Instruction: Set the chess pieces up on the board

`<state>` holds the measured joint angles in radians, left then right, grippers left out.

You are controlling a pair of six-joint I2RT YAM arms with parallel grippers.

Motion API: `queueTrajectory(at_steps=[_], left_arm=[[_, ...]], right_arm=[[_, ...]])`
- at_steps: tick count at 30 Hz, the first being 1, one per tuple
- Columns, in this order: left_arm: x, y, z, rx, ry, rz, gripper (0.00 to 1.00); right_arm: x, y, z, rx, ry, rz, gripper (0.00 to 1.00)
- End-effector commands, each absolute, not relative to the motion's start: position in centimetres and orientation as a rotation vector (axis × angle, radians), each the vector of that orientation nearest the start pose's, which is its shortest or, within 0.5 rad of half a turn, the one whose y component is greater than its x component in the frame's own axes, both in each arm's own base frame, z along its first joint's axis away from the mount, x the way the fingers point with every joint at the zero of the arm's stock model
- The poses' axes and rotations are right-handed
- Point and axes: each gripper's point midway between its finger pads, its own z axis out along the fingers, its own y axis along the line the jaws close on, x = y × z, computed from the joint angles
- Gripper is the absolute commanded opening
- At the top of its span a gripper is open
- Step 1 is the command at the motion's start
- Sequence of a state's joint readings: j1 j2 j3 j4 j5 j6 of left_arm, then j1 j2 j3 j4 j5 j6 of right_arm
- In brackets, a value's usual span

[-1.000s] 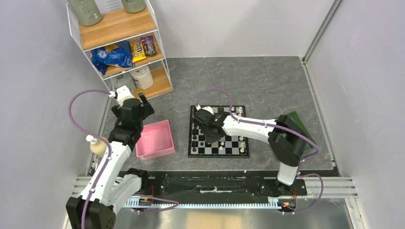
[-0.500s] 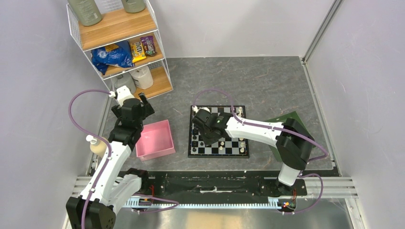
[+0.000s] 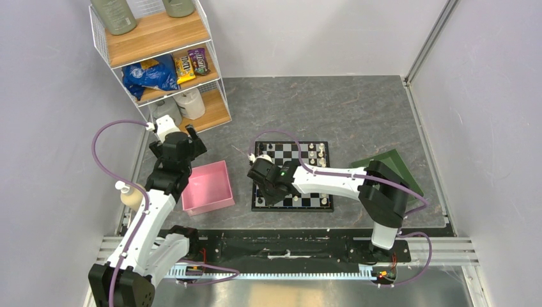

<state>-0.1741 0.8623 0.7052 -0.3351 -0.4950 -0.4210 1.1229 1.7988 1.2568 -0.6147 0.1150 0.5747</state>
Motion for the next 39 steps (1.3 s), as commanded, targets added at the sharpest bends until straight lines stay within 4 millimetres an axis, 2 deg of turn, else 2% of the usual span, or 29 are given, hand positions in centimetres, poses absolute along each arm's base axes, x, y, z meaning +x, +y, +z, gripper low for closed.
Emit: queueTrajectory(at_steps=[1, 7, 20, 25, 28, 33, 39], left_arm=[[29.9, 2.2, 19.3, -0.533, 1.908, 0.156, 1.00], [29.9, 2.2, 19.3, -0.532, 1.908, 0.161, 1.00], [30.0, 2.2, 19.1, -0.531, 1.913, 0.160, 1.00], [30.0, 2.2, 19.3, -0.530, 1.910, 0.157, 1.00], [30.0, 2.1, 19.3, -0.530, 1.910, 0.155, 1.00], [30.0, 2.1, 19.3, -0.528, 1.912, 0.150, 1.00], [30.0, 1.9, 19.3, -0.528, 1.912, 0.139, 1.00]], right_arm=[[17.9, 35.9, 5.3, -0.668, 2.633, 0.315, 0.13], [18.5, 35.7, 5.4, -0.649, 2.612, 0.282, 0.14], [17.2, 35.9, 5.1, -0.710, 2.648, 0.342, 0.24], [17.1, 36.3, 6.5, -0.719, 2.619, 0.395, 0.32], [17.2, 36.2, 8.2, -0.714, 2.582, 0.426, 0.37], [18.5, 34.2, 11.0, -0.651, 2.490, 0.369, 0.43], [21.3, 30.2, 12.0, -0.451, 2.470, 0.248, 0.43]])
